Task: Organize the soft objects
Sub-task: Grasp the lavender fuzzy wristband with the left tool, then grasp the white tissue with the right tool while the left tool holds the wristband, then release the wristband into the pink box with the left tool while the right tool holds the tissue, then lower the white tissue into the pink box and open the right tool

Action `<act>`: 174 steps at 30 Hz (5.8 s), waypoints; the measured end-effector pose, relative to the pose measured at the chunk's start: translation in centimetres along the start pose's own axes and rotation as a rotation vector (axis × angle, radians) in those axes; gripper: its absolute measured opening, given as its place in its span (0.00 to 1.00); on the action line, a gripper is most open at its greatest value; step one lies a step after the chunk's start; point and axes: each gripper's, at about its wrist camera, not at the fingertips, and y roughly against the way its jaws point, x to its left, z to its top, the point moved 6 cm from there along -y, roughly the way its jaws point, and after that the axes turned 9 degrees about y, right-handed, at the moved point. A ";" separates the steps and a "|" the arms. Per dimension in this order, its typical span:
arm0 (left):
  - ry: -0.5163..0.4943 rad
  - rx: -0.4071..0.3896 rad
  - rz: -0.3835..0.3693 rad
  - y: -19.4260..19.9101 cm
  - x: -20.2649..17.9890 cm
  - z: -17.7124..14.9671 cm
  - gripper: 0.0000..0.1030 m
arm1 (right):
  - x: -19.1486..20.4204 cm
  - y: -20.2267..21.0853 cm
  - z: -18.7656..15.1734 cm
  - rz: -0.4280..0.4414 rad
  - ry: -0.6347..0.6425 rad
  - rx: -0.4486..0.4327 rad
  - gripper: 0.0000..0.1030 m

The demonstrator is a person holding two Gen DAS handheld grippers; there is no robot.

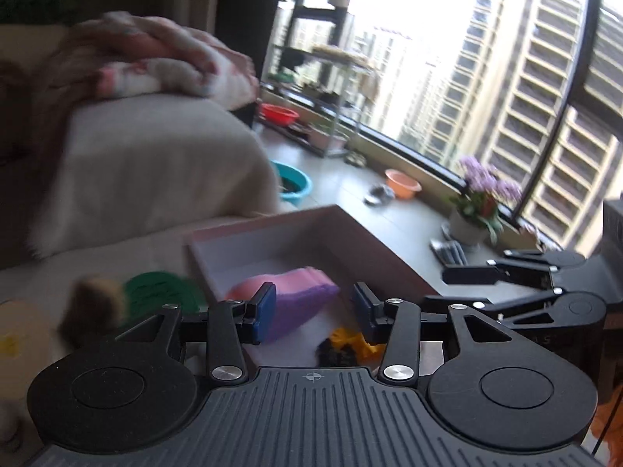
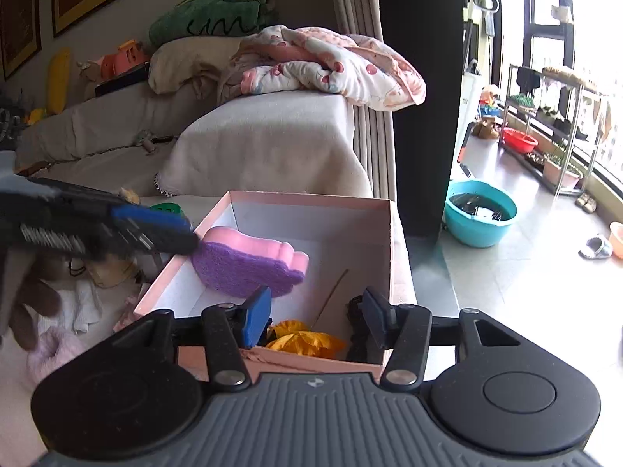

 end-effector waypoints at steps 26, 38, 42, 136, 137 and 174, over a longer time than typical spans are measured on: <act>0.530 -0.018 0.333 13.3 15.7 -11.5 0.46 | 16.7 -1.4 0.6 0.319 0.289 0.017 0.54; 0.183 0.146 0.158 9.3 7.2 -11.7 0.46 | 16.0 -1.2 4.9 0.307 0.228 -0.022 0.54; 0.171 0.218 0.156 6.8 7.1 -13.0 0.46 | 15.4 -1.1 4.2 0.272 0.260 0.000 0.54; 0.014 0.136 0.110 -7.6 -3.9 -1.9 0.27 | -0.9 5.2 -3.4 -0.055 0.016 -0.131 0.13; 0.018 0.152 0.101 -7.6 -3.9 -2.0 0.27 | -1.2 4.8 -2.7 -0.063 0.017 -0.127 0.13; 0.342 -0.191 0.226 6.7 12.8 -12.5 0.27 | 5.1 0.6 1.9 0.022 0.046 -0.091 0.63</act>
